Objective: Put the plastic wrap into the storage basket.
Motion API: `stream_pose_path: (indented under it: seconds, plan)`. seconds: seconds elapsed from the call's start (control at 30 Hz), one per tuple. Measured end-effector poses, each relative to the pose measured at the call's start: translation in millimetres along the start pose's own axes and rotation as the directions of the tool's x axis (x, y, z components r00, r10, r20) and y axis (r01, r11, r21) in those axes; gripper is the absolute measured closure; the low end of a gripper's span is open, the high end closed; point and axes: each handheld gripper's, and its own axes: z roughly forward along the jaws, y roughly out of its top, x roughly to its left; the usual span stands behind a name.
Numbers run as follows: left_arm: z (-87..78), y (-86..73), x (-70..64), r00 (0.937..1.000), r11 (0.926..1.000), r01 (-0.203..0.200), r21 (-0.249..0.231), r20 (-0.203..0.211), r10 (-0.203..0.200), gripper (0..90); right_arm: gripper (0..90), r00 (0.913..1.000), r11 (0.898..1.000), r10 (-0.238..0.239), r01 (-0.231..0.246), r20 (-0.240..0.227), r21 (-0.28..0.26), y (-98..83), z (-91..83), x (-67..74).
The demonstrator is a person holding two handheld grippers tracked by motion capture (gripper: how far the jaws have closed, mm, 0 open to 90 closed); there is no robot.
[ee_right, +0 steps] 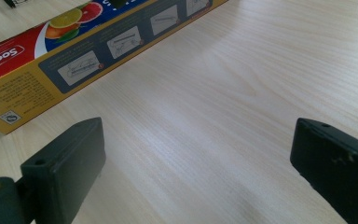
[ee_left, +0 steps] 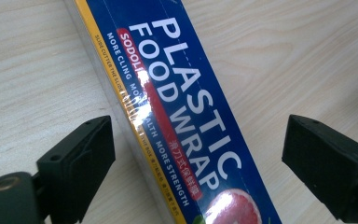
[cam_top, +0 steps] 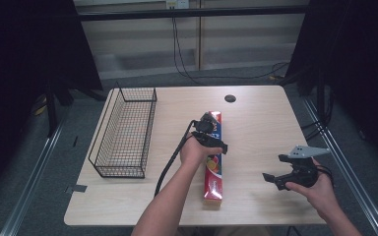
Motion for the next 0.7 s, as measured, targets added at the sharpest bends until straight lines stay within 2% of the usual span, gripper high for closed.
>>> stream_pose_path:
  seconds: [0.2,0.3,0.33,0.43,0.47,0.57,0.7]
  plan:
    - [3.2,0.3,-1.8,0.9999,1.0000,0.004,-0.001,-0.015,-0.004,15.9,3.6,0.9999,1.000,-0.004,0.004,-0.011,0.005,0.1,1.0,0.7]
    - [5.2,0.0,-1.1,0.9995,0.9999,0.008,0.014,-0.029,-0.008,18.4,3.5,1.0000,1.000,-0.002,0.001,-0.007,-0.005,0.2,0.0,-0.2]
    - [7.1,-0.1,-1.0,0.9990,0.9995,0.031,-0.001,-0.031,-0.031,18.5,3.5,1.0000,1.000,0.000,0.000,-0.006,-0.005,0.2,-0.5,-0.7]
    - [8.0,0.2,-0.9,0.9987,0.9995,0.032,0.002,-0.039,-0.032,20.2,3.5,1.0000,1.000,0.004,-0.004,-0.003,-0.009,0.4,-0.7,-1.0]
    - [9.4,0.2,-0.5,0.9988,0.9995,0.026,0.016,-0.042,-0.026,20.1,3.5,1.0000,1.000,0.006,-0.006,-0.001,-0.010,0.4,-0.3,-0.8]
    - [11.5,0.1,-0.1,0.9979,0.9991,0.037,0.020,-0.055,-0.036,21.8,3.5,1.0000,1.000,0.009,-0.009,0.001,-0.012,0.6,0.0,-0.6]
    - [14.0,0.2,1.4,0.9969,0.9977,0.061,0.027,-0.051,-0.060,24.2,3.5,0.9999,1.000,0.015,-0.015,0.007,-0.022,0.9,-1.3,-1.8]
